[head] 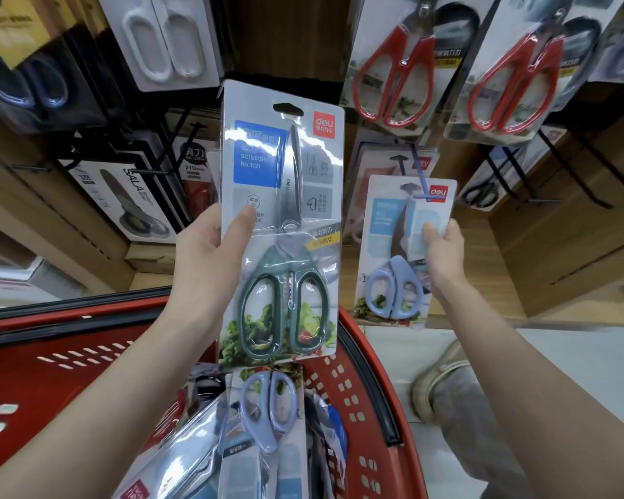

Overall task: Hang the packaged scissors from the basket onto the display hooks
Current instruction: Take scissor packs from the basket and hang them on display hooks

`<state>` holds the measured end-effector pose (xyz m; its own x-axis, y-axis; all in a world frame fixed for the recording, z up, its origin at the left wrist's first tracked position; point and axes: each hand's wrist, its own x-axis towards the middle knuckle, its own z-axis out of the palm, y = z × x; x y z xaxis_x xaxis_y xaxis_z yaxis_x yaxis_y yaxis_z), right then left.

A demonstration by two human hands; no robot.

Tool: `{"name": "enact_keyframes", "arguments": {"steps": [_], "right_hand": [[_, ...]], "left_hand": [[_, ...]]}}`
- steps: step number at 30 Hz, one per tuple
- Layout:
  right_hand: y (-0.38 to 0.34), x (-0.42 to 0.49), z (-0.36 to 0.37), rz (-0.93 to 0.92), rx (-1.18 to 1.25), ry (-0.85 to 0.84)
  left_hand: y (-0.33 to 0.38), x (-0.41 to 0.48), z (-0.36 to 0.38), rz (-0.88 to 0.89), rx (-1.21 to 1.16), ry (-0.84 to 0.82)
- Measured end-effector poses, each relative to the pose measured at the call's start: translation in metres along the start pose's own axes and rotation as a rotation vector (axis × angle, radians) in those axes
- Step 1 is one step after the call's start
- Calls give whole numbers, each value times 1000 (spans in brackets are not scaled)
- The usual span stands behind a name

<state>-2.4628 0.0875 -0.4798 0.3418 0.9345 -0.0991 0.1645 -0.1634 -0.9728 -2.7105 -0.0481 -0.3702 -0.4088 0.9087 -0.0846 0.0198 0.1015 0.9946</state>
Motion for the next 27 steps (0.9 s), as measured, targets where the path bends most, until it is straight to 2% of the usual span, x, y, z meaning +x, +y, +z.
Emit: {"name": "enact_keyframes", "arguments": {"steps": [6,13,16,21,24,27], "right_hand": [[-12,35,25,57,-24,-36],[-15,71,33,169,-289,-80],[-15,71,30,242,-297,-89],[-34,38,22,205,-326,-84],[-45,1,15,192,-389,-209],[-61,-48,6,84,-560,-453]], "left_hand": [[-2,0,0,3,13,-24],[-6,-1,0,-9,25,-32],[-8,-1,0,6,33,-43],[-9,-7,-2,29,17,-40],[-7,-17,-3,24,-15,-39],[-5,-28,-10,18,-36,-26]]}}
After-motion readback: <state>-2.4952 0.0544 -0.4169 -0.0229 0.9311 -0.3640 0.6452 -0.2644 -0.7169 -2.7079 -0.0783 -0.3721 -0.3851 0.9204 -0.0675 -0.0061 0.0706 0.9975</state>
